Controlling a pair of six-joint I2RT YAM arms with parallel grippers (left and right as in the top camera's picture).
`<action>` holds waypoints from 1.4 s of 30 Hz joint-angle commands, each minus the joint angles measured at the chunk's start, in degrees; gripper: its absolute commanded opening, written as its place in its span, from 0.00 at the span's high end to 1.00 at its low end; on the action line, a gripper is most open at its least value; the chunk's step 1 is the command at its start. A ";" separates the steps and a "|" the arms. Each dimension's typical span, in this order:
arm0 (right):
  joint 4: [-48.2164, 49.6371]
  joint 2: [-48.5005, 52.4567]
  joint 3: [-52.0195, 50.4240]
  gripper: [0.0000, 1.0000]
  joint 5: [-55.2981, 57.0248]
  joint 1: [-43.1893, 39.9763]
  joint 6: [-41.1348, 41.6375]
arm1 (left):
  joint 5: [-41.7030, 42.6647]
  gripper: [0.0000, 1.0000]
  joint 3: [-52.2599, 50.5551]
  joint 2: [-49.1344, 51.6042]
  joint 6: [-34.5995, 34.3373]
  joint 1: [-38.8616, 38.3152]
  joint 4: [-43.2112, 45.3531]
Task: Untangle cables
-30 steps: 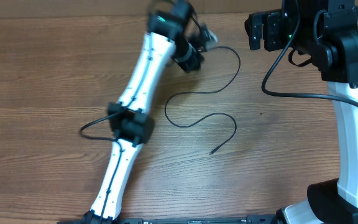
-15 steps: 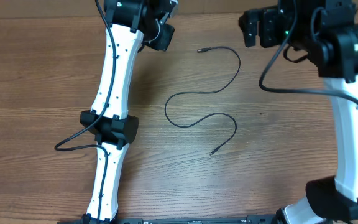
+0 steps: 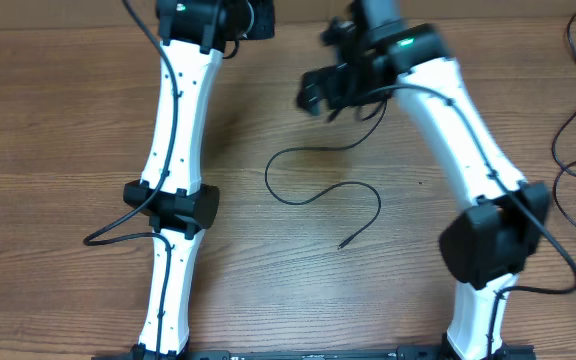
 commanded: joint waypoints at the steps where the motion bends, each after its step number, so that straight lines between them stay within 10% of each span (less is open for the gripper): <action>1: 1.77 0.44 0.42 0.00 1.95 4.94 6.95 | -0.55 0.74 1.68 -0.59 -2.01 1.90 -1.11; 9: 12.96 4.68 -5.90 0.00 3.85 12.44 15.41 | -0.57 0.89 1.68 -4.74 -1.77 6.36 -8.63; 17: 17.20 4.70 -14.58 0.05 11.63 13.51 36.76 | -0.79 0.38 1.68 -10.93 -1.75 10.99 -10.23; 24: 17.46 4.70 -21.18 0.00 15.23 13.64 51.39 | -2.36 0.23 1.68 -15.04 -1.73 12.83 -10.78; 42: 29.90 5.46 -30.80 0.07 17.33 20.85 53.13 | -4.70 0.29 1.64 -16.24 2.38 12.85 -16.20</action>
